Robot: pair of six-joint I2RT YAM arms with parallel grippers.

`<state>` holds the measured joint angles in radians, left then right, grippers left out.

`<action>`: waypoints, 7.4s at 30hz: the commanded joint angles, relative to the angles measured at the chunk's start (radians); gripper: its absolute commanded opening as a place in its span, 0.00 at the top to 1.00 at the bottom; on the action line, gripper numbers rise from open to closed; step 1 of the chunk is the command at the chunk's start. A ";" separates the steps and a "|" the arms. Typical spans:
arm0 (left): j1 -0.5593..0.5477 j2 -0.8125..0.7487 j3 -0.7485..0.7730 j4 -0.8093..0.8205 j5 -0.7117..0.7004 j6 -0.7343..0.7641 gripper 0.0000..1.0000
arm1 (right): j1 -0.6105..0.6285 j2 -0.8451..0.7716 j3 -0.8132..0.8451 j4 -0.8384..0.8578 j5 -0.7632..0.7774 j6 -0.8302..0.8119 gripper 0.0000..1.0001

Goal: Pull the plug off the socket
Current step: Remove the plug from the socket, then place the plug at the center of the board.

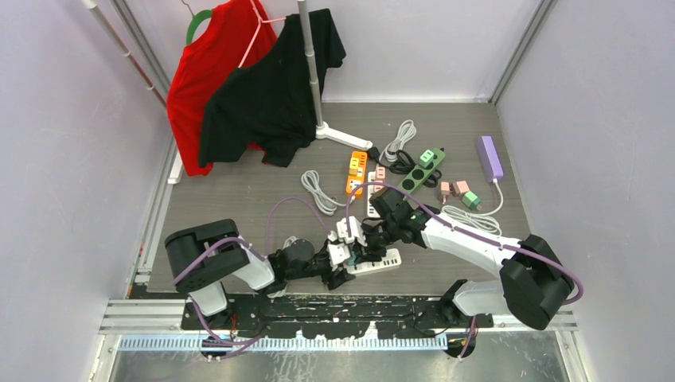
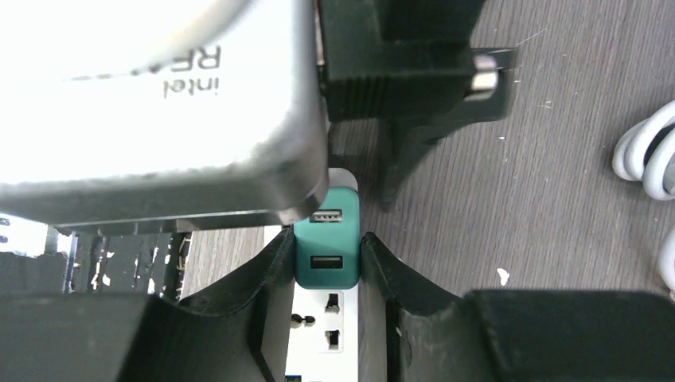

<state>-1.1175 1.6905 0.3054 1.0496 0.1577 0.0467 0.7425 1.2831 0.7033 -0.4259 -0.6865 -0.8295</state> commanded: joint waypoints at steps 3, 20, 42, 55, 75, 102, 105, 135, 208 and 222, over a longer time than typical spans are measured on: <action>-0.004 0.027 0.023 0.089 -0.010 -0.014 0.57 | -0.002 -0.012 0.019 -0.024 0.014 -0.034 0.90; -0.004 0.050 0.020 0.087 0.009 -0.039 1.00 | -0.161 -0.054 0.038 -0.019 -0.061 0.035 0.99; -0.004 0.067 0.028 0.076 -0.004 -0.051 1.00 | -0.185 -0.024 0.026 0.053 -0.105 0.120 0.99; -0.004 0.079 0.008 0.110 -0.016 -0.066 1.00 | -0.129 -0.009 0.067 -0.299 -0.261 -0.308 0.99; -0.004 0.105 -0.005 0.147 -0.024 -0.083 1.00 | -0.235 -0.002 0.130 -0.469 -0.311 -0.414 0.99; -0.004 0.104 -0.006 0.148 -0.014 -0.094 1.00 | -0.316 -0.041 0.140 -0.354 -0.365 -0.204 0.99; -0.004 0.106 -0.003 0.147 -0.012 -0.095 1.00 | -0.316 -0.040 0.136 -0.332 -0.360 -0.181 0.99; -0.005 0.104 -0.005 0.148 -0.006 -0.099 1.00 | -0.320 -0.033 0.141 -0.280 -0.280 -0.076 0.99; -0.004 -0.269 0.042 -0.276 -0.056 -0.188 0.19 | -0.929 -0.125 0.105 0.289 0.521 0.929 0.83; -0.004 -0.577 -0.004 -0.468 -0.018 -0.257 0.19 | -1.005 0.019 0.133 0.272 0.616 1.047 0.54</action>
<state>-1.1255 1.1572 0.3157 0.6044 0.1204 -0.1787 -0.2447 1.2984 0.8074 -0.2058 -0.0868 0.1783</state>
